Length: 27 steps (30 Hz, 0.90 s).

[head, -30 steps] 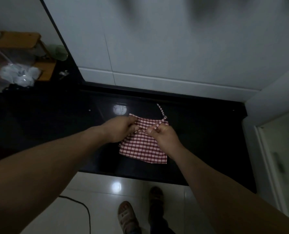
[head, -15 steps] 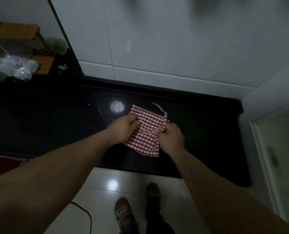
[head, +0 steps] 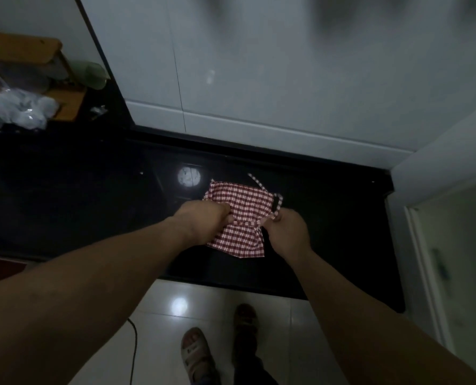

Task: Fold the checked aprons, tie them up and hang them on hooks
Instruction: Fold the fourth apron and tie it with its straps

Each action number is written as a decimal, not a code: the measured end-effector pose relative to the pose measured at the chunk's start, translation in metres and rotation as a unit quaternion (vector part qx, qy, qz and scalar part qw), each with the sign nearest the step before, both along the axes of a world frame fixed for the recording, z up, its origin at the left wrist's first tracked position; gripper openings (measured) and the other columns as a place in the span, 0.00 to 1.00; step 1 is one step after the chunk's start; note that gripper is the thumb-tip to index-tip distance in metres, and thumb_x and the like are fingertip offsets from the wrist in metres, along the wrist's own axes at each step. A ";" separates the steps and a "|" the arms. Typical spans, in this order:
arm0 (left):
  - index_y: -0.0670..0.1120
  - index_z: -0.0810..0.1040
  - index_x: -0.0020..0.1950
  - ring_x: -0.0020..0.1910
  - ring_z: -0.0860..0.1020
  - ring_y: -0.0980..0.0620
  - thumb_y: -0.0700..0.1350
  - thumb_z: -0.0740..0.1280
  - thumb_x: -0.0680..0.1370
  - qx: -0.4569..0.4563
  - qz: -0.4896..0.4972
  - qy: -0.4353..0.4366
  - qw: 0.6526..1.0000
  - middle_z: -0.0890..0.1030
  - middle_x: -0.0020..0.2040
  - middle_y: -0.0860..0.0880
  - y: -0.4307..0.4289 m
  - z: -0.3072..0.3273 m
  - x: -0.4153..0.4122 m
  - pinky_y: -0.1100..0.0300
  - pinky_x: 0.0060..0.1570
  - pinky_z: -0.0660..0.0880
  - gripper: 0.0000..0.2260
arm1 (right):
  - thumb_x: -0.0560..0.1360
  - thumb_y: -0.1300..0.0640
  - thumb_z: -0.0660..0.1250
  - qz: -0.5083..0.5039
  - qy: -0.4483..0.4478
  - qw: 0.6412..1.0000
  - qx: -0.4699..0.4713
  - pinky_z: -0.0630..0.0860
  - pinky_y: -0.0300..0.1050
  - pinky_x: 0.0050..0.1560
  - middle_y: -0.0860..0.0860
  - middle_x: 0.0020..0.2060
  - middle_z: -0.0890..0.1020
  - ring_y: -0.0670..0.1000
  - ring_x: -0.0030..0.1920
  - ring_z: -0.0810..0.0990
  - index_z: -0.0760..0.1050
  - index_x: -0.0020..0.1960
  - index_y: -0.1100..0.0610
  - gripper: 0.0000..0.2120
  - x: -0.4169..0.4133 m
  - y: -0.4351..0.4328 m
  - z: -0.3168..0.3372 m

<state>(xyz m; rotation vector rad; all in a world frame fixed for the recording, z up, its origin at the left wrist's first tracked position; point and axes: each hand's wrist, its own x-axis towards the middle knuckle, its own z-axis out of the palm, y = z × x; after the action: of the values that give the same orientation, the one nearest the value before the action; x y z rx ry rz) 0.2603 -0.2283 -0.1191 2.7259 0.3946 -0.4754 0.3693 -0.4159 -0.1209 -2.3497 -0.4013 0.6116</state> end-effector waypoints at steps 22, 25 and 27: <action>0.55 0.77 0.56 0.49 0.80 0.50 0.63 0.50 0.86 0.016 -0.012 0.011 1.000 0.83 0.50 0.52 -0.008 -0.010 0.006 0.53 0.47 0.72 0.19 | 0.78 0.61 0.72 0.171 -0.037 0.984 0.008 0.79 0.44 0.56 0.52 0.60 0.72 0.50 0.53 0.79 0.79 0.61 0.56 0.12 -0.015 0.027 -0.012; 0.56 0.73 0.51 0.45 0.77 0.52 0.62 0.51 0.86 -0.016 0.004 0.000 1.000 0.81 0.48 0.53 -0.006 -0.015 0.001 0.53 0.47 0.72 0.16 | 0.76 0.58 0.74 0.116 -0.099 0.988 -0.003 0.78 0.46 0.55 0.52 0.58 0.72 0.51 0.51 0.78 0.77 0.54 0.58 0.09 -0.023 0.026 -0.019; 0.56 0.70 0.49 0.45 0.76 0.52 0.61 0.52 0.86 -0.023 0.008 -0.008 1.000 0.80 0.48 0.52 -0.005 -0.017 -0.002 0.53 0.46 0.71 0.14 | 0.77 0.55 0.73 0.117 -0.108 0.987 -0.003 0.78 0.44 0.54 0.51 0.55 0.73 0.50 0.50 0.78 0.80 0.49 0.58 0.06 -0.028 0.028 -0.018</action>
<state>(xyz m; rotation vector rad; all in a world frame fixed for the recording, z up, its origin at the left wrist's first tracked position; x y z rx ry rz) 0.2580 -0.2336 -0.1360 2.6779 0.3960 -0.4535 0.3416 -0.3881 -0.1393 -2.4009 -0.7837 0.4659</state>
